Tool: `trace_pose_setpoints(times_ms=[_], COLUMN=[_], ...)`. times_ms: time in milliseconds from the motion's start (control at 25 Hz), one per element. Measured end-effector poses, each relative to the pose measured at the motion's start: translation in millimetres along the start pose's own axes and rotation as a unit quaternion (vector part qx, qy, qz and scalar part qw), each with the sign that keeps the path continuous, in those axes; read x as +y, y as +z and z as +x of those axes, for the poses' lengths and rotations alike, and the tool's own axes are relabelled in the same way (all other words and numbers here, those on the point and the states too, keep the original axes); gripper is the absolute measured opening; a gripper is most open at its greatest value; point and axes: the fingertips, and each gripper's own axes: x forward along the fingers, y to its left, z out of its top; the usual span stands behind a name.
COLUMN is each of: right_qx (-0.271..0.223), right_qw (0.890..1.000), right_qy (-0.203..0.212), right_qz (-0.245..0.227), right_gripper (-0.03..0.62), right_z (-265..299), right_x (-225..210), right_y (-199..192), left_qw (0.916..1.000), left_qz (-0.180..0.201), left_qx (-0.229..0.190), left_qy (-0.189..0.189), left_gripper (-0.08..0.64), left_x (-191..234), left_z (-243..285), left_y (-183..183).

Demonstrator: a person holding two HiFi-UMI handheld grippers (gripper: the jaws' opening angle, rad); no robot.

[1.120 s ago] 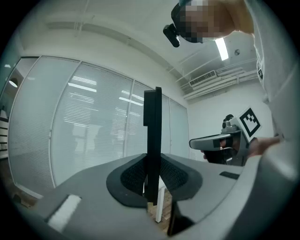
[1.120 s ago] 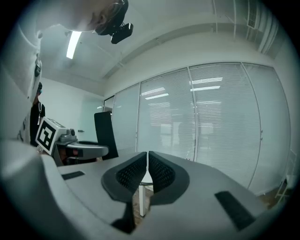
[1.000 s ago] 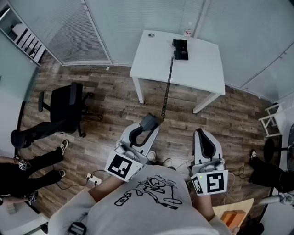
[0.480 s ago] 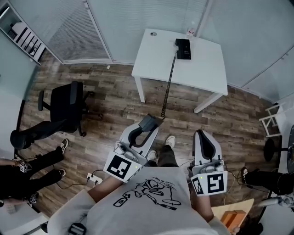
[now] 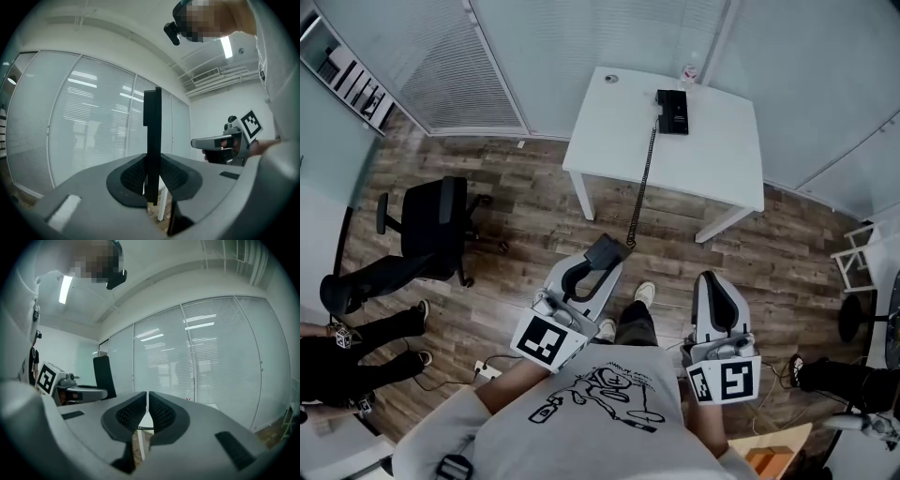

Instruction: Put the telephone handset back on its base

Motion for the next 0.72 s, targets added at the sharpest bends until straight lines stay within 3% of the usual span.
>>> trace_pose_setpoints(times_ms=[720], right_qx=[-0.003], right_qw=[1.000], right_qy=[-0.010], right_qz=[0.024], right_gripper=[0.015], right_z=[85], right_x=[-151], right_y=[4], left_qw=[0.9998], left_qz=[0.005], left_qx=[0.020], left_qy=[-0.002], left_gripper=[0.074], left_x=[27], left_z=[169], left_y=[8])
